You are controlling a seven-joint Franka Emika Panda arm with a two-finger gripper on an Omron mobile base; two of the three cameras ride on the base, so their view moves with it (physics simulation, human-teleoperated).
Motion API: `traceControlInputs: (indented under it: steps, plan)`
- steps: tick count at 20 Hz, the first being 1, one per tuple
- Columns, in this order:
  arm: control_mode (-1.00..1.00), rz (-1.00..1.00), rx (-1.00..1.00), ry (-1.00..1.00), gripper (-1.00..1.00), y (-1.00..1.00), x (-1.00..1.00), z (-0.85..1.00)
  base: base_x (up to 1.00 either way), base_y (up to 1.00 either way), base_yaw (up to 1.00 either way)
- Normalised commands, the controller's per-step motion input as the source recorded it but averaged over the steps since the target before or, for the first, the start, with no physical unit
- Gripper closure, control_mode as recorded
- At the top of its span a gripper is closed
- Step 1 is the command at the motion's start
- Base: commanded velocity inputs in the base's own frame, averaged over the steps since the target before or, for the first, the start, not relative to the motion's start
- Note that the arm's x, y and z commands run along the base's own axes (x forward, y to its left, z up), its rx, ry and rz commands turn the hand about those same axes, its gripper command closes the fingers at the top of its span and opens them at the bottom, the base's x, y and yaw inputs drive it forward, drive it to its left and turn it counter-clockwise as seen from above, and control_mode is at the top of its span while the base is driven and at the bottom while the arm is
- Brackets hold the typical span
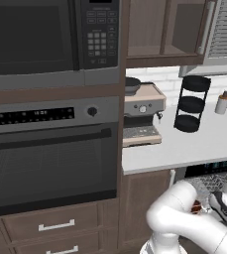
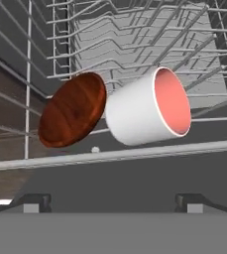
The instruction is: Pick up the cup and bowl from the counter, place them in the dishwasher, and close the dishwasher door.
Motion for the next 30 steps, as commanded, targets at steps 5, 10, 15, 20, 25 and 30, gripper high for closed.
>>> traceControlInputs:
  steps: [5,10,15,20,25,30]
  plan:
    - [-1.0,0.0,-0.02,0.0,-1.0,-0.03,0.53,-0.52,0.0,0.0,0.0]
    - [-1.0,0.0,0.0,0.0,-1.0,-0.12,0.58,-0.37,0.0,0.0,0.0]
    - [-1.0,0.0,0.0,-0.04,-1.0,-0.22,0.59,-0.14,0.0,0.0,0.0]
    - [-1.0,0.0,0.03,-0.14,-1.0,-0.36,0.56,0.0,0.0,0.0,0.0]
    - [-1.0,0.0,0.03,-0.2,-1.0,-0.24,0.74,0.0,0.0,0.0,0.0]
    - [-1.0,-0.01,0.0,0.07,-1.0,-0.29,0.15,0.03,0.0,0.0,0.0]
